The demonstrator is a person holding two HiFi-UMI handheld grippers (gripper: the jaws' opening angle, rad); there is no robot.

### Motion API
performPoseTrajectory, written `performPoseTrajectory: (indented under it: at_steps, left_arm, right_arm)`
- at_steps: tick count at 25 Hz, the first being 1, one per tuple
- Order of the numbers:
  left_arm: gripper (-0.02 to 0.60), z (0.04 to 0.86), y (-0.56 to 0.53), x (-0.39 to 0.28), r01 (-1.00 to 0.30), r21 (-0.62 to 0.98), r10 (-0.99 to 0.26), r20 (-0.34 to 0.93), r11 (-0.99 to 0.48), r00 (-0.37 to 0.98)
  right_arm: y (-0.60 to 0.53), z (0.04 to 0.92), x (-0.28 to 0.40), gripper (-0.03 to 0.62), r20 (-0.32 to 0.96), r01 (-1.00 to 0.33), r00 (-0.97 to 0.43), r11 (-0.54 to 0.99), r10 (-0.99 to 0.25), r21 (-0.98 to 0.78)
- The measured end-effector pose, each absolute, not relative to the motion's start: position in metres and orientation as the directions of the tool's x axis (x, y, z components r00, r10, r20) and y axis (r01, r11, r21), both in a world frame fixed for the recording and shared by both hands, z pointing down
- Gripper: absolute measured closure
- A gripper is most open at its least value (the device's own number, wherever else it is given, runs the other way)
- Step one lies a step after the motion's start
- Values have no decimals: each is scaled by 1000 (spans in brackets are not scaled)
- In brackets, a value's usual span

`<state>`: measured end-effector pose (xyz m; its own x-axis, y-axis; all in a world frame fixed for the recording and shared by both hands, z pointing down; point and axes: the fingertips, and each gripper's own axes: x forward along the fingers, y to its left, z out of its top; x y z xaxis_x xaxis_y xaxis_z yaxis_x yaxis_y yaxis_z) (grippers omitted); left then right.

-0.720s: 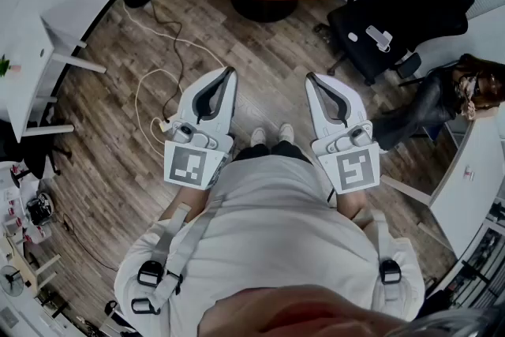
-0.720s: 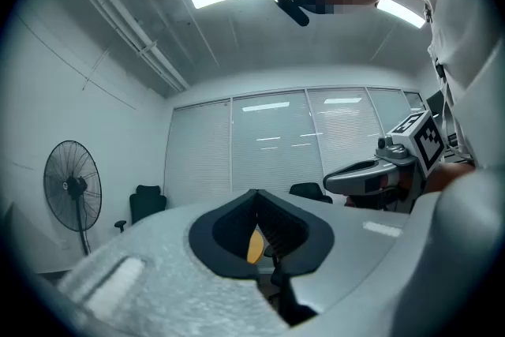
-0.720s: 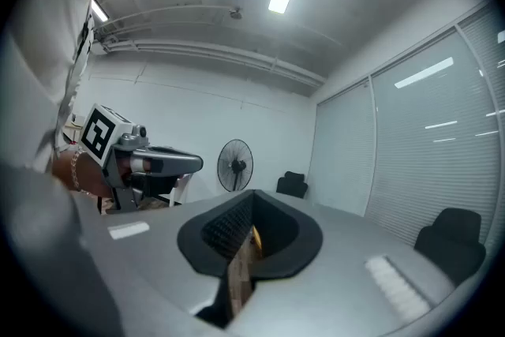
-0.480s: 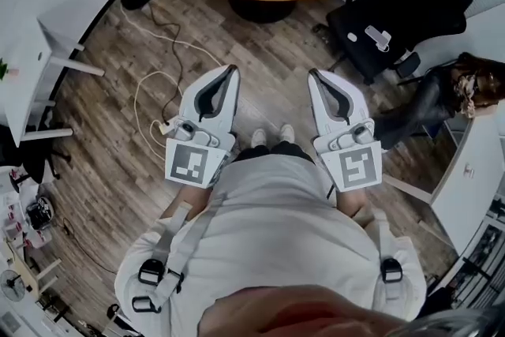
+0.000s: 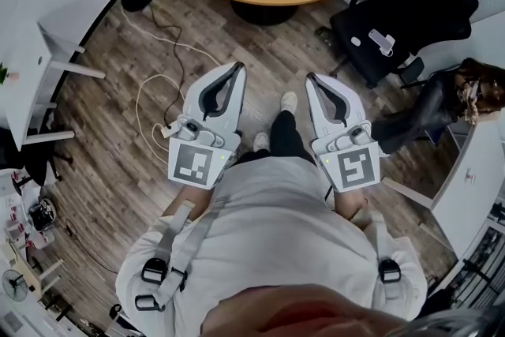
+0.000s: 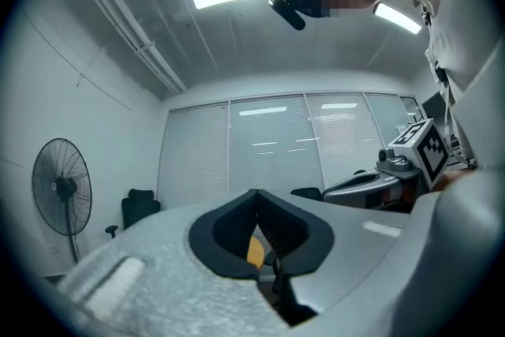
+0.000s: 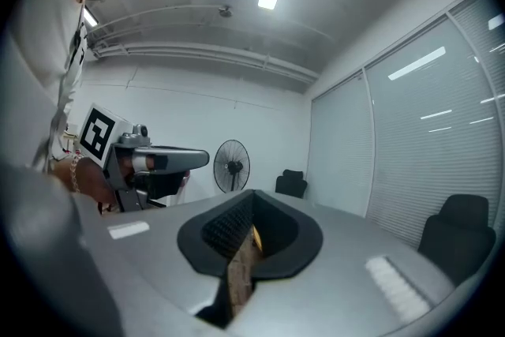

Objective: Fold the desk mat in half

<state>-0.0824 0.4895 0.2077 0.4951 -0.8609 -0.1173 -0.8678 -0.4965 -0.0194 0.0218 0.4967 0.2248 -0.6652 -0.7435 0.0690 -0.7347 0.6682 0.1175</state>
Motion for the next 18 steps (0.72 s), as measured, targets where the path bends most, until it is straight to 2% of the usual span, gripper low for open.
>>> performPoseTrajectory:
  at_steps: [9,15,18]
  left_arm:
    - [577,223,432,-68,-860,12,-857,-93,-511,508]
    - [577,220,380,-48,-846,24,-840,-132,-533,526]
    - [577,226,353,-41,-853,24,-850,-101,-521,516]
  right_arm:
    - [436,236,37,589,74,-745,-653,657,-754,115]
    - [386,243,51,589,77,-739,-661,665,-746,102]
    - [358,245,61,589,79,-739,-662,667,-745,99]
